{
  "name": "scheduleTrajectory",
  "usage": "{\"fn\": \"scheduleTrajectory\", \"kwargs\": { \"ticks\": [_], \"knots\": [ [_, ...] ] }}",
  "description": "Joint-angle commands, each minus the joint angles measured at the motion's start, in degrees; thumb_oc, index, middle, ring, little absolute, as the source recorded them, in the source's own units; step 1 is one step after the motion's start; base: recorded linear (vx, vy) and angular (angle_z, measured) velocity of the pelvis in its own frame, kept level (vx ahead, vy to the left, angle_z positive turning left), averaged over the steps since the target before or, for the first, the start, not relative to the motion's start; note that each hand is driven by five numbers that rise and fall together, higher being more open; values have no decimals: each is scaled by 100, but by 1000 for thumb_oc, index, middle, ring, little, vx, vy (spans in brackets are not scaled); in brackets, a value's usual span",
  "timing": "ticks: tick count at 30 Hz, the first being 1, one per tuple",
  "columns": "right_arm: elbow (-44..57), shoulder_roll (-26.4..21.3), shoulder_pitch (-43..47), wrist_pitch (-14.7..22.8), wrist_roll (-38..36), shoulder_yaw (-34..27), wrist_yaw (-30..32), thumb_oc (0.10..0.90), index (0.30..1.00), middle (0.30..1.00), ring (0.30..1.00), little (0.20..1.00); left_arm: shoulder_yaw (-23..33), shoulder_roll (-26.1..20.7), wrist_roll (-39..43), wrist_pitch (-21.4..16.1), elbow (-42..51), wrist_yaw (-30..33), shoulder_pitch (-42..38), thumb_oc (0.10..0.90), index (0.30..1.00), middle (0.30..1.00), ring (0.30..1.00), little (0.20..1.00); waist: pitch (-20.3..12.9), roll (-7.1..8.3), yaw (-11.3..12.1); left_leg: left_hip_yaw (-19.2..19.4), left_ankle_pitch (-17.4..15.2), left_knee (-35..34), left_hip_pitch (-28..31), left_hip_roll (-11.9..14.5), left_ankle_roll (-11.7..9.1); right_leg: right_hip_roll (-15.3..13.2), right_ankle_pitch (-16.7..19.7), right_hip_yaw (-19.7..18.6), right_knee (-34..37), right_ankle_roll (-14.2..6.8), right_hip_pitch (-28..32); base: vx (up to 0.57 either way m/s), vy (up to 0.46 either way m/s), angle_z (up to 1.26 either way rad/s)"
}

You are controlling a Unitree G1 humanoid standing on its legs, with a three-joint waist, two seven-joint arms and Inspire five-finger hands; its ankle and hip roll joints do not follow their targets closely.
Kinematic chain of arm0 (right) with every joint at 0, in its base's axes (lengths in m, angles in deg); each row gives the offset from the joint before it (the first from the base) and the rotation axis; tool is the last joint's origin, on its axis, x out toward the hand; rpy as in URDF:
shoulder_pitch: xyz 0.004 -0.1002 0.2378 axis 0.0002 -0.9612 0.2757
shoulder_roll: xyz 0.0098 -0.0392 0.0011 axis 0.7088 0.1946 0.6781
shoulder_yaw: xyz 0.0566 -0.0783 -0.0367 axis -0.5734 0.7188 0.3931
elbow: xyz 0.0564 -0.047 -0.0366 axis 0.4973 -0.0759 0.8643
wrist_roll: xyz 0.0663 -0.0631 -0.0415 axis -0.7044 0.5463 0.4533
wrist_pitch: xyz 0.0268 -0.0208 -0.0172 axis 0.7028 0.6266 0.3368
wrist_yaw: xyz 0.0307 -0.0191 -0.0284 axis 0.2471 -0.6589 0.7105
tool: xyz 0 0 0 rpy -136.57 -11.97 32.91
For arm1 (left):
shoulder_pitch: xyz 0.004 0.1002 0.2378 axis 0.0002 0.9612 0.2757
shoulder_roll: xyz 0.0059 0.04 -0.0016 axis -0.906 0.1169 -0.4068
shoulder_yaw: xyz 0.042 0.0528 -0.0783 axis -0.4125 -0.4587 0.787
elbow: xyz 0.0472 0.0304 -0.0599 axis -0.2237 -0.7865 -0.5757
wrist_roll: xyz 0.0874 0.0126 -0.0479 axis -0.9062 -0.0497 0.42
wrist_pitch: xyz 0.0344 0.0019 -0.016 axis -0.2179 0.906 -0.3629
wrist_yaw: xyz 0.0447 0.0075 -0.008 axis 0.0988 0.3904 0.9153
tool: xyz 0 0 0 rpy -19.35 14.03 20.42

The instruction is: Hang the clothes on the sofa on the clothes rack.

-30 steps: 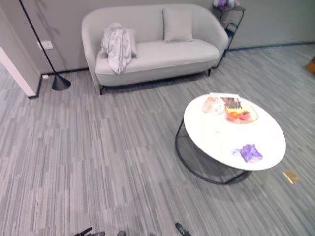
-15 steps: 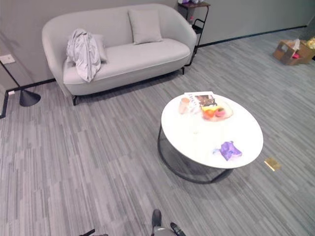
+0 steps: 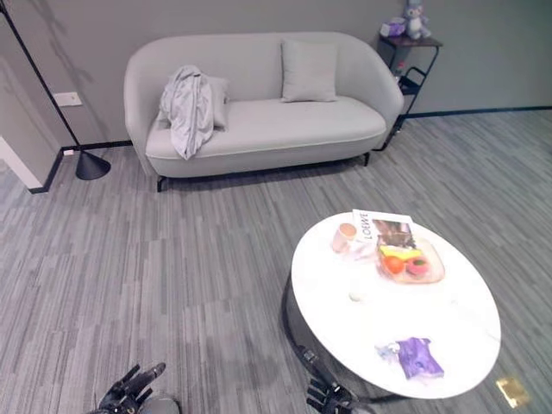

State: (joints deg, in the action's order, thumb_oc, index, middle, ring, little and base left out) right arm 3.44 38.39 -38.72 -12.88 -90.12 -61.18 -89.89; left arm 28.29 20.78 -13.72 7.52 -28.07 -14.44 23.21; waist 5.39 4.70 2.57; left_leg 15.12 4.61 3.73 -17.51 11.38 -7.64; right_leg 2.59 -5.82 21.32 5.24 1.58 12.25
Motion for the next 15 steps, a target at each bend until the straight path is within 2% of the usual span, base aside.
{"fn": "scheduleTrajectory", "kwargs": {
  "ticks": [1,6,7,8,9,10,11,12,13,14,15],
  "knots": [
    [233,22,-227,174,-62,-126,13,800,900,900,900,900,-4,214,854,-25,-65,95,-94,800,900,900,900,900,-75,-236,247,-321,703,-688,755,188,1,-694,189,-483,-24,-544,-352,304,159,-4],
    [240,117,-330,162,109,17,54,800,900,900,900,900,247,274,1286,-54,-158,190,-132,800,900,900,900,900,-49,-218,297,-637,829,-873,472,428,-182,-770,-18,-680,-28,-587,110,322,190,-25],
    [225,123,-426,154,138,-10,69,800,900,900,900,900,340,288,1400,-58,-204,204,-119,800,900,900,900,900,-67,-212,316,-645,942,-873,490,512,-248,-878,-123,-782,-56,-669,354,558,416,6],
    [146,112,-465,132,188,-77,55,800,900,900,900,900,503,274,1450,-60,-305,214,-72,800,900,900,900,900,-183,-246,307,-601,988,-854,599,541,-210,-1000,-173,-887,-127,-773,474,850,694,-5],
    [-34,102,-506,49,185,-243,46,800,900,900,900,900,554,185,1422,-85,-320,236,-34,800,900,900,900,900,-286,-179,361,-605,924,-732,675,390,-117,-1289,-91,-946,-358,-880,465,795,740,-33],
    [-159,164,-566,38,181,-315,-10,800,900,900,900,900,460,42,1124,-82,-356,234,-53,800,900,900,900,900,-339,-19,379,-564,676,-593,766,72,93,-1631,256,-1033,-728,-1013,284,684,758,-65],
    [-211,228,-629,22,258,-333,-69,800,900,900,900,900,222,-93,609,-95,-341,213,-89,800,900,900,900,900,-380,96,384,-482,427,-592,916,-328,352,-1920,880,-1094,-1361,-1137,-2,390,487,-56],
    [-211,229,-627,22,258,-336,-69,800,900,900,900,900,221,-92,607,-94,-340,214,-91,800,900,900,900,900,-399,94,397,-470,431,-588,892,-322,359,-1919,896,-1111,-1356,-1140,-32,351,560,9],
    [-228,183,-656,24,205,-419,-73,800,900,900,900,900,-75,-181,126,-83,-294,160,-105,800,900,900,900,900,-384,93,335,-426,209,-684,1131,-707,625,-2217,1590,-1114,-2199,-1162,-365,264,487,80],
    [-217,140,-634,37,154,-469,-82,800,900,900,900,900,-286,-254,-192,-76,-286,146,-131,800,900,900,900,900,-313,76,257,-410,85,-761,1322,-887,756,-2446,2086,-1085,-2691,-1152,-615,358,580,95],
    [-182,124,-639,33,129,-502,-98,800,900,900,900,900,-410,-310,-363,-77,-251,118,-167,800,900,900,900,900,-312,28,228,-429,-83,-828,1457,-975,793,-2534,2070,-997,-2906,-1179,-726,326,509,74]
  ]
}}
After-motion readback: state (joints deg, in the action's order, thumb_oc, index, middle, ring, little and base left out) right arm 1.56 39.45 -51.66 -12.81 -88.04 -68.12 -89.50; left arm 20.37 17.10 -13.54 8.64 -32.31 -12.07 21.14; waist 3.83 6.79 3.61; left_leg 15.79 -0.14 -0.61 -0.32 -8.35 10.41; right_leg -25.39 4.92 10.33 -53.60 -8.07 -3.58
